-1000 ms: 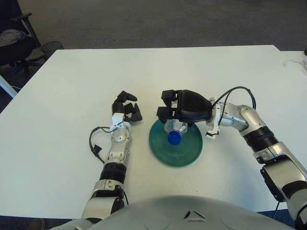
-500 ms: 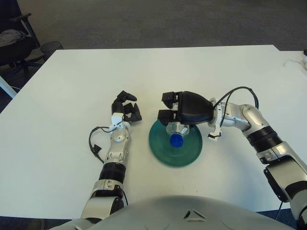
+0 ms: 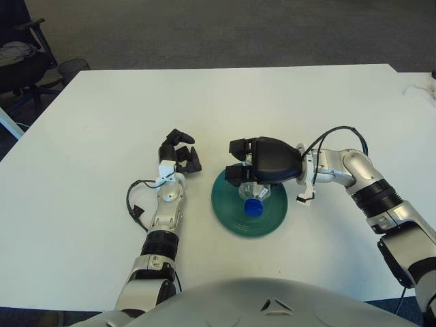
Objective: Put the bottle into the plate.
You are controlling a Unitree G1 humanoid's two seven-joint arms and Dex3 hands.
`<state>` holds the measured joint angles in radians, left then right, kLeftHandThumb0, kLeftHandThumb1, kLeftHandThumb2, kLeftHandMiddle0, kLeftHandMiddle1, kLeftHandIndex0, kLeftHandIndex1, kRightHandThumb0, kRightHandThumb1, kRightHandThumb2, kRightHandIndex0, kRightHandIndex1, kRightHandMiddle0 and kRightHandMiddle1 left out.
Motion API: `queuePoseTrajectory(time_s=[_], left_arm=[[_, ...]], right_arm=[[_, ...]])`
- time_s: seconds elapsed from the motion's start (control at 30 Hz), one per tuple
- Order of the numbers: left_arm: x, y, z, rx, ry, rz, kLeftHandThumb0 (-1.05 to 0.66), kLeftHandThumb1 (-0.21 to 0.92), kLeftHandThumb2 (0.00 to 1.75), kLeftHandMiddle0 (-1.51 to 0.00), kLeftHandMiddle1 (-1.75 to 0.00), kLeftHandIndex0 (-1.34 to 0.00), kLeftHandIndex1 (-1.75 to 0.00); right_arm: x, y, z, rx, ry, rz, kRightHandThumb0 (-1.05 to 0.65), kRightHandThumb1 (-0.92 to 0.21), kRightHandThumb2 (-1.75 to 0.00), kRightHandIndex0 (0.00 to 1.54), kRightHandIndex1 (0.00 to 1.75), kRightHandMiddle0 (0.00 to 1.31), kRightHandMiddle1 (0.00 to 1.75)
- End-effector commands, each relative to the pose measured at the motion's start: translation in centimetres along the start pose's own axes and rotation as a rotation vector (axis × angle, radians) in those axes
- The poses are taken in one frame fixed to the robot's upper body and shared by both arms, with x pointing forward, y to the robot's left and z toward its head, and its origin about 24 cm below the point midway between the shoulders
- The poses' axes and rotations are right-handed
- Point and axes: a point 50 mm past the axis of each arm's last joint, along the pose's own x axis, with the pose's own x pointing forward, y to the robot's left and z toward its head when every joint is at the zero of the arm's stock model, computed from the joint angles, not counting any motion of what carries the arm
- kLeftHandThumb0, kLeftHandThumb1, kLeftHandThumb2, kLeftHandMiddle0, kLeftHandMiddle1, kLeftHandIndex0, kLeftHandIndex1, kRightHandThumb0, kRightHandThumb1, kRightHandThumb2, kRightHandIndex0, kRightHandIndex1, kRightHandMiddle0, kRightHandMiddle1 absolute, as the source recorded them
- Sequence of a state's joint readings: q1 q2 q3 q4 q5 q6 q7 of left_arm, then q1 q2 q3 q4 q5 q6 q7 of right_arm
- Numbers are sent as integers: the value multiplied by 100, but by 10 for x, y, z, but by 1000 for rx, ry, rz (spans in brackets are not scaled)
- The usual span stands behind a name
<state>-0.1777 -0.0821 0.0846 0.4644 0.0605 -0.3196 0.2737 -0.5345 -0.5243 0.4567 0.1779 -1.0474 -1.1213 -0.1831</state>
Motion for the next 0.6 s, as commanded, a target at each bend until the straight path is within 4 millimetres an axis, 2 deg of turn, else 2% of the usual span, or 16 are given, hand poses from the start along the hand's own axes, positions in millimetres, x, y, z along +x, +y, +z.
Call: queuePoseTrajectory(time_s=[0.0, 0.1, 0.2, 0.33, 0.57], left_arm=[[-1, 2, -3, 12, 26, 2, -63, 0, 171, -130, -175, -88, -175], [-1, 2, -2, 8, 20, -5, -63, 0, 171, -130, -175, -89, -175], [0, 2, -1, 5, 14, -13, -63, -1, 172, -129, -175, -89, -175], [-1, 2, -1, 4, 10, -16, -64, -1, 172, -129, -175, -89, -175], [-1, 1, 0, 7, 8, -5, -64, -1, 173, -130, -175, -90, -175]], right_arm=[[-3, -5, -4, -16, 30, -25, -47, -34, -127, 123, 175, 60, 174], [-4, -8, -5, -1, 47, -29, -46, -36, -123, 117, 175, 59, 172], [-3, -9, -5, 16, 57, -12, -45, -41, -113, 92, 175, 59, 166], [-4, -10, -4, 28, 59, 11, -44, -45, -107, 77, 175, 58, 164], [-5, -10, -4, 57, 79, 46, -41, -60, -92, 57, 175, 42, 171]])
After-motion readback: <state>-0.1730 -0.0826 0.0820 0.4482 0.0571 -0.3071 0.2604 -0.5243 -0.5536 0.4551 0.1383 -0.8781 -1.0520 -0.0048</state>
